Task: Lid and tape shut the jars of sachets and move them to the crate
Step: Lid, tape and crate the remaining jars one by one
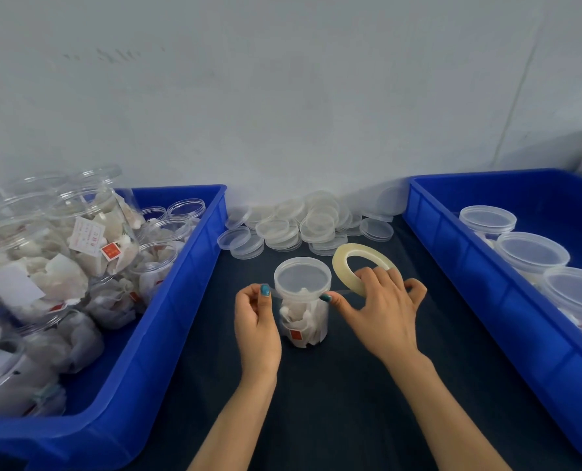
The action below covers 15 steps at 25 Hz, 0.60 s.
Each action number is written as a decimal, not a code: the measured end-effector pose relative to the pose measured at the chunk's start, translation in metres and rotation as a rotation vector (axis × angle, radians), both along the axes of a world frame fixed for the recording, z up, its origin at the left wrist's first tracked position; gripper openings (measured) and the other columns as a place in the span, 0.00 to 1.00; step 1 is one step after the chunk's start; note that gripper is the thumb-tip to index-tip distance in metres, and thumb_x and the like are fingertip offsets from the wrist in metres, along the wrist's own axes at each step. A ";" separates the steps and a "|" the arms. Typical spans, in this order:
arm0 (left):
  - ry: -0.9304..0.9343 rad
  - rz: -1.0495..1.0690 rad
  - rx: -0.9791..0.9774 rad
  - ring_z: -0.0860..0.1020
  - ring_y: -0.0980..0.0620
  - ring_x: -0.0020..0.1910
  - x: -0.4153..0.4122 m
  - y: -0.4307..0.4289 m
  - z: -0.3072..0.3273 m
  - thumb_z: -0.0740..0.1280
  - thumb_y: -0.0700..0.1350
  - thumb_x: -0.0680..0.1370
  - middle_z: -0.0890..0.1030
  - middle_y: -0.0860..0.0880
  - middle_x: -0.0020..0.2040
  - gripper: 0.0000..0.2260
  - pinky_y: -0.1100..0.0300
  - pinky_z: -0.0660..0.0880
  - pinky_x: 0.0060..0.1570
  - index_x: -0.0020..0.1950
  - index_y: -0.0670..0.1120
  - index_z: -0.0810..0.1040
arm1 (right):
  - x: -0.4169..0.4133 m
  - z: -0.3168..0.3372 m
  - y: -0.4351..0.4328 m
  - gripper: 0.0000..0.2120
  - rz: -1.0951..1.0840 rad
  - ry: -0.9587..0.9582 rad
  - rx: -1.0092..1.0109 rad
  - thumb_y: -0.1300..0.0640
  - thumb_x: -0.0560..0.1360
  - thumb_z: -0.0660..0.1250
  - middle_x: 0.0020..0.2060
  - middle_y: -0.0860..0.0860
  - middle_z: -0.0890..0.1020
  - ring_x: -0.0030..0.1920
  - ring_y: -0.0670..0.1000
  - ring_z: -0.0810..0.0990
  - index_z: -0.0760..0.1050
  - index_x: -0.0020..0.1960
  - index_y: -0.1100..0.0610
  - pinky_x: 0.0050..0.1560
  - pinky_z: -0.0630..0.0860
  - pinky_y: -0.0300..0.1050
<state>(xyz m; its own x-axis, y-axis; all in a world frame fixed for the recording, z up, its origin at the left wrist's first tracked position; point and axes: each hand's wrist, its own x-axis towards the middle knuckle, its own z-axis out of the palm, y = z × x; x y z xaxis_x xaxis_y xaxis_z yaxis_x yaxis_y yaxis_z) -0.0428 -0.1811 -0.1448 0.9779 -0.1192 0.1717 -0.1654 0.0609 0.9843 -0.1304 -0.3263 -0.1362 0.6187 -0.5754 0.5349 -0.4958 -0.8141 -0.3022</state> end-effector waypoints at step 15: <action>-0.193 -0.402 0.057 0.71 0.66 0.67 0.010 -0.003 -0.018 0.64 0.66 0.77 0.73 0.65 0.68 0.30 0.73 0.70 0.59 0.76 0.59 0.62 | 0.005 -0.003 0.002 0.35 0.046 -0.019 0.048 0.21 0.69 0.45 0.41 0.42 0.73 0.46 0.46 0.68 0.73 0.47 0.49 0.52 0.54 0.46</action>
